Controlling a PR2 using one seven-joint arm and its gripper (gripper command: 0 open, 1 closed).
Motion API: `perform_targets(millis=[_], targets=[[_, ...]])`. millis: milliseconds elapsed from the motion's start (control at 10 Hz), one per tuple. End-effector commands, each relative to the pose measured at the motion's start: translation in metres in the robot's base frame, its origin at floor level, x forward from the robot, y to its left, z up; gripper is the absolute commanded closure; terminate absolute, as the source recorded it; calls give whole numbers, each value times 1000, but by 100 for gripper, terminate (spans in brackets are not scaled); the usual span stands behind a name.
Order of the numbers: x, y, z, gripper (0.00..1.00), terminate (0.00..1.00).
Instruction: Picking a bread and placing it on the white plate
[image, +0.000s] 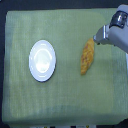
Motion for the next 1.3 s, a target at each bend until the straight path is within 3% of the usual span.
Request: perform_targets(millis=[0, 500, 1200], targets=[[1, 1, -1, 0, 0], [37, 56, -27, 0, 0], [44, 93, -94, 0, 0]])
